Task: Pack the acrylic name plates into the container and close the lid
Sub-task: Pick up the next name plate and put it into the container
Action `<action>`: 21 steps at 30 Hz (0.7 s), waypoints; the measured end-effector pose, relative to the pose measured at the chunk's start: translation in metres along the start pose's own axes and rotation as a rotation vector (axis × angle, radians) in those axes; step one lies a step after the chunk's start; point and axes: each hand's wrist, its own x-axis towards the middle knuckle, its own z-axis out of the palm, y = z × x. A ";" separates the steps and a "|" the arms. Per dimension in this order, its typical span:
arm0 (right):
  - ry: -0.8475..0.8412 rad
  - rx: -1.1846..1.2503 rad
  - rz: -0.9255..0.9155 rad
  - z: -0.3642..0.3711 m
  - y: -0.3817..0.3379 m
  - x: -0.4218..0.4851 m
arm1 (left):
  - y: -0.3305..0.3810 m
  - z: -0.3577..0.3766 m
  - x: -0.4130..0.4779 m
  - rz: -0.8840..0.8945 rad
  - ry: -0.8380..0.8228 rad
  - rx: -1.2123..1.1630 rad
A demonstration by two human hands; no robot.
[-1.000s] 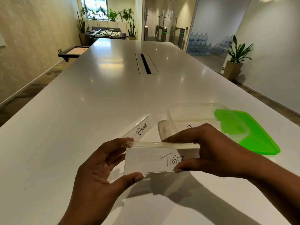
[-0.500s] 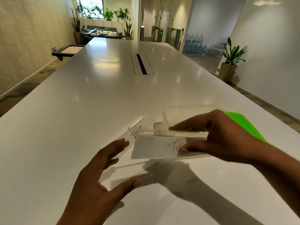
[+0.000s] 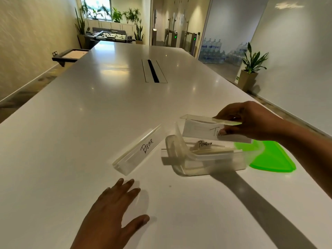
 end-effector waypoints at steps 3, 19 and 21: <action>-0.046 -0.033 0.049 0.004 0.015 0.005 | -0.003 0.004 -0.001 -0.006 -0.055 0.035; -0.229 -0.116 0.054 0.047 0.038 0.020 | -0.006 0.009 -0.004 -0.047 -0.032 -0.005; -0.236 -0.115 0.069 0.049 0.040 0.021 | -0.006 0.010 -0.005 -0.042 -0.021 -0.003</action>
